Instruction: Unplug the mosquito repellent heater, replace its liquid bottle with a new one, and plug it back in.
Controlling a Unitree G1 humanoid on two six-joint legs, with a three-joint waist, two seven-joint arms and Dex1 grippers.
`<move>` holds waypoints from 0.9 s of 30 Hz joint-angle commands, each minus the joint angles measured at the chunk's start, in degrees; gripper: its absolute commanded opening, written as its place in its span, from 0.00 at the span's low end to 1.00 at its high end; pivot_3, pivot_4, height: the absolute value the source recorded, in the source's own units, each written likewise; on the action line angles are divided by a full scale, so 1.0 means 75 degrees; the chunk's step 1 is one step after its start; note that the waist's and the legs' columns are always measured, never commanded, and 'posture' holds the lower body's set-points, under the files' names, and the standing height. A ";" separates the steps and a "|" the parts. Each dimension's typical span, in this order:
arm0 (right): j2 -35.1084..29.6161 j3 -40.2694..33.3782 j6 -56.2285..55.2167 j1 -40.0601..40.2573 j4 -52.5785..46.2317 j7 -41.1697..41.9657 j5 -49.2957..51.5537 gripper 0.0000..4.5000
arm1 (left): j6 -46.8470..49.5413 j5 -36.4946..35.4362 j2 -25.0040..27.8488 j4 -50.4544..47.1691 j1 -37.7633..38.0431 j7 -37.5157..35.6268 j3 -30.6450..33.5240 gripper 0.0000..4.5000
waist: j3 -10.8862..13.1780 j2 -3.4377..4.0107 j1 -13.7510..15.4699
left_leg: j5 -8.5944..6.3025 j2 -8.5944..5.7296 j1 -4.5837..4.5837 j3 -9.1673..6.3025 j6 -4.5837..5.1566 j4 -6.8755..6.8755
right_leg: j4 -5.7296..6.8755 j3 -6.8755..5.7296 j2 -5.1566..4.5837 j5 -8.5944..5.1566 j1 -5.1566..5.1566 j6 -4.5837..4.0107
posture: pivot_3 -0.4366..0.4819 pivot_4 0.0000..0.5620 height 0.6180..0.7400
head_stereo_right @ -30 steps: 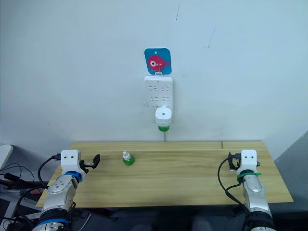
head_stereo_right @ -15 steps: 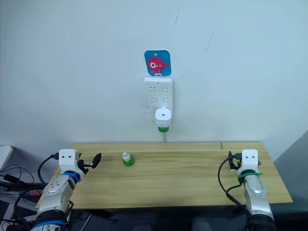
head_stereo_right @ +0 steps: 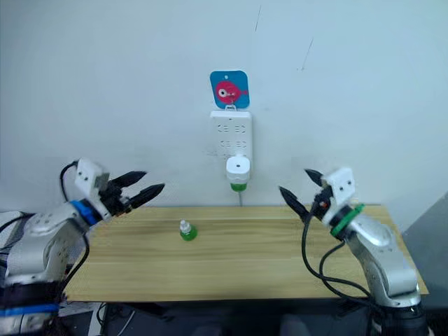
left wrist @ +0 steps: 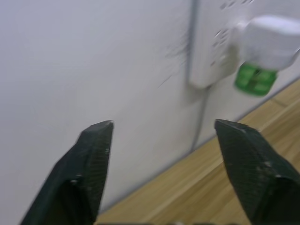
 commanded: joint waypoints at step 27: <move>0.0200 0.0596 0.0504 -0.0561 -0.0320 -0.0215 -0.0441 1.00 | -0.3138 0.2148 -0.1999 0.6378 -0.5179 -0.1332 -0.1521 0.48 | 0.0268 -0.0067 -0.0132 | -0.0015 -0.0003 -0.0042 -0.0016 -0.0001 0.0028 | -0.0004 -0.0013 -0.0018 -0.0006 -0.0021 0.0011 | 0.43 0.24 1.00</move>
